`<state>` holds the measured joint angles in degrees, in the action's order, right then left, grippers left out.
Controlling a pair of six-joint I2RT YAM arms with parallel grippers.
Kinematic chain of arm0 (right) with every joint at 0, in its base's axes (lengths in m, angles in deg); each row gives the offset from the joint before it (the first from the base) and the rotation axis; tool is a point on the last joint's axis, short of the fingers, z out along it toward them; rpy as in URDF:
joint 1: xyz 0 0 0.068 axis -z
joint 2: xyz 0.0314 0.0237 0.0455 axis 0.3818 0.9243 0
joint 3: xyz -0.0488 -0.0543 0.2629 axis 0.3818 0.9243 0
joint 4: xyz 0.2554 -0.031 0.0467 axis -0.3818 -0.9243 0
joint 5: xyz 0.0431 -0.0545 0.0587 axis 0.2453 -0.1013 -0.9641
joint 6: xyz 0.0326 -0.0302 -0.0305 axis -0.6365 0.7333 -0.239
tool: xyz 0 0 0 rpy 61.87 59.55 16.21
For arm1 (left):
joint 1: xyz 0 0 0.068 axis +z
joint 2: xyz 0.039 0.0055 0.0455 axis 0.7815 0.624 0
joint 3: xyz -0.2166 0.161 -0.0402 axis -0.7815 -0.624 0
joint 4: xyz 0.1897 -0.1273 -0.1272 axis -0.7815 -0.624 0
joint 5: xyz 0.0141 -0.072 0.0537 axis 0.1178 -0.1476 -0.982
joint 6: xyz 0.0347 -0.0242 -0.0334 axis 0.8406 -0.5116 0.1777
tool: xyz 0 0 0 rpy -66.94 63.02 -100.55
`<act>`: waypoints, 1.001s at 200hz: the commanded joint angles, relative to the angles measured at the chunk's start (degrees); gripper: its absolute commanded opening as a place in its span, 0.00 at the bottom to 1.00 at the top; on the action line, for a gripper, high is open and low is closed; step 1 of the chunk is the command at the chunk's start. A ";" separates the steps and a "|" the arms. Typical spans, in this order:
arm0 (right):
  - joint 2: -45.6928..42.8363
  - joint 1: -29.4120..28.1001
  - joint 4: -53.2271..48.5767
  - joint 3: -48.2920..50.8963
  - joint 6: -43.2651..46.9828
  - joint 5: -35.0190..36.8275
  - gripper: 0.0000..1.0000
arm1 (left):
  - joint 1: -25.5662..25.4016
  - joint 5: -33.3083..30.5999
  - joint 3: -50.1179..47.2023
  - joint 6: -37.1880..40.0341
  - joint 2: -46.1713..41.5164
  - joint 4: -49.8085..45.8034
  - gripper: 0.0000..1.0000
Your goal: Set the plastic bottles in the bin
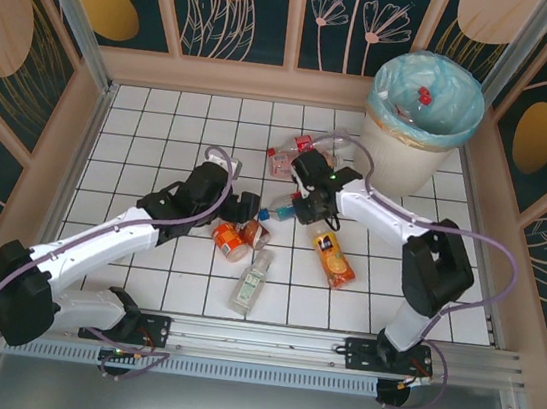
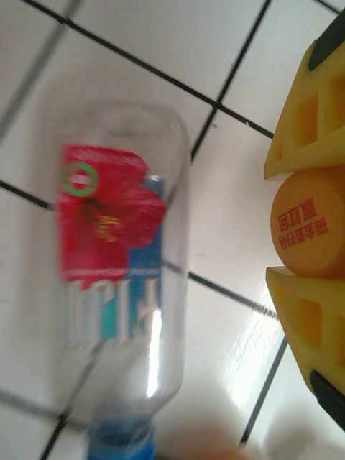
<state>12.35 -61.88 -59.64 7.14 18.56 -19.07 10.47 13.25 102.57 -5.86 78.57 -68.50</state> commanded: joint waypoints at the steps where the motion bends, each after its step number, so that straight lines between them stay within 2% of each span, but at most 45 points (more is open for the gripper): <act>1: -5.20 -0.28 -4.44 -6.21 -0.30 2.54 0.18 | 0.07 -0.87 4.00 2.62 -1.35 0.59 0.86; 18: -6.46 0.06 -5.97 -11.39 0.72 5.40 0.18 | 0.01 -0.90 5.62 4.04 -0.95 1.53 0.86; 34: -7.21 0.32 -5.96 -16.89 2.04 10.92 0.16 | 0.09 -0.56 9.83 5.39 0.16 3.07 0.85; 61: -10.32 0.57 1.17 -21.93 5.34 21.33 0.14 | 0.08 2.36 14.96 5.70 3.26 6.07 0.85; 93: -17.24 2.25 20.69 -19.86 12.99 25.88 0.14 | -0.02 5.96 21.17 5.11 7.34 8.36 0.84; 107: -20.02 4.13 30.03 -17.76 16.57 25.99 0.06 | 0.02 7.14 23.33 4.78 8.91 9.49 0.84; 126: -22.26 7.79 39.62 -16.40 18.33 27.05 0.02 | 0.00 9.77 25.71 3.58 10.99 10.93 0.83; 150: -24.81 16.09 54.94 -9.91 18.29 28.70 0.00 | -0.01 13.11 26.62 1.23 12.92 12.91 0.83; 170: -24.37 19.38 63.58 -5.92 18.43 30.91 0.00 | -0.16 14.05 26.23 0.36 13.60 13.18 0.82; 200: -20.65 21.24 76.49 -1.73 21.60 34.26 0.00 | -0.39 12.52 23.79 -0.16 13.61 13.21 0.83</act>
<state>-11.34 -41.54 -0.32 2.39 36.77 10.79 10.44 25.32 127.47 -4.44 92.07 -57.70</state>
